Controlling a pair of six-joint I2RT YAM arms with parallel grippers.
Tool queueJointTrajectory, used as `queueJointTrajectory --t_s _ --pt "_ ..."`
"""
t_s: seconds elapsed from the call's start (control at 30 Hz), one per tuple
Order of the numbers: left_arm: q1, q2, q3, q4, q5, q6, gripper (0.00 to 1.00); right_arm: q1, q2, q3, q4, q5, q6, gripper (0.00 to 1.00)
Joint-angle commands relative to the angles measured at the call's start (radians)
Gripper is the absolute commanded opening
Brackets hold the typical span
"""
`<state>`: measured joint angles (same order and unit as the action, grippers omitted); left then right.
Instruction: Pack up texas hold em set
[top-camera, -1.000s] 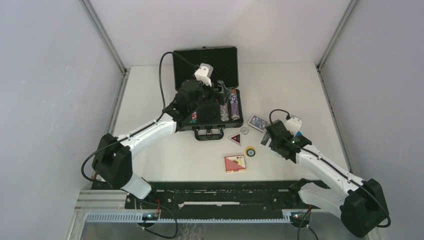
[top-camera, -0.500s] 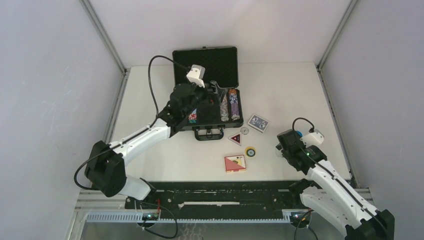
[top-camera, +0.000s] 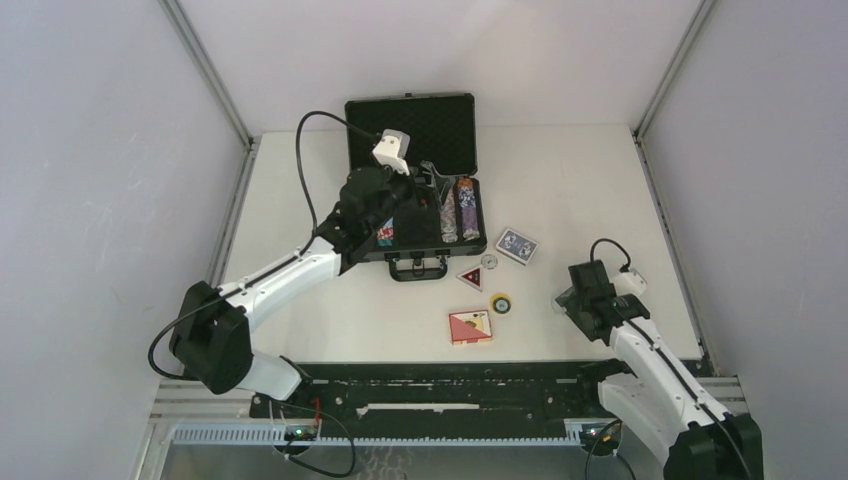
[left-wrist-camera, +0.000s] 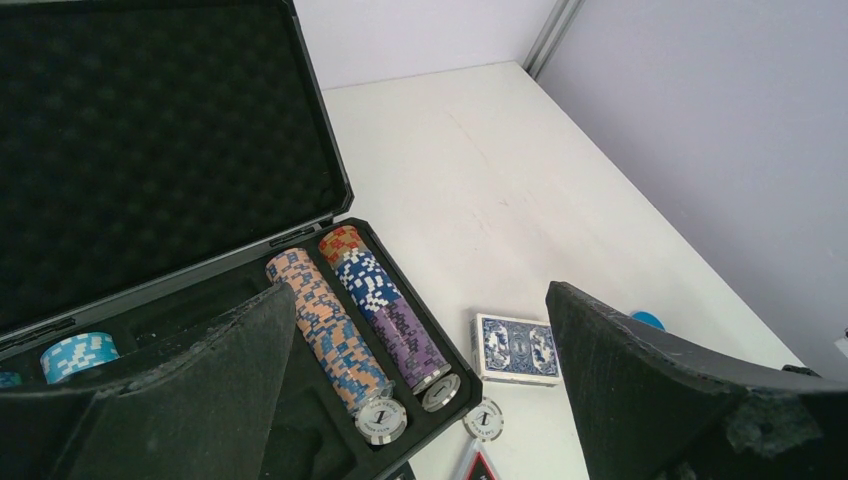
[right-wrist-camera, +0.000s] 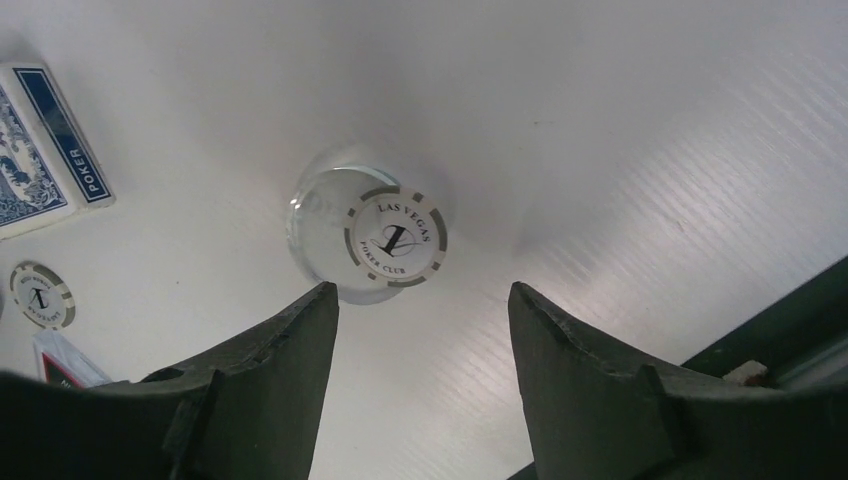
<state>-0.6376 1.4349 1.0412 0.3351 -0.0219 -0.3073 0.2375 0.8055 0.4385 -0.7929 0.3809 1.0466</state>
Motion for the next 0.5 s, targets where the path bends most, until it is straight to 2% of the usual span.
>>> queueJointTrajectory --t_s 0.0,0.47 --pt "0.007 -0.024 -0.023 0.053 0.007 -0.006 1.00 -0.032 0.027 0.010 0.094 -0.046 -0.072 0.70" --pt "0.010 -0.019 -0.024 0.053 0.016 -0.007 1.00 -0.081 0.094 0.010 0.139 -0.064 -0.097 0.68"
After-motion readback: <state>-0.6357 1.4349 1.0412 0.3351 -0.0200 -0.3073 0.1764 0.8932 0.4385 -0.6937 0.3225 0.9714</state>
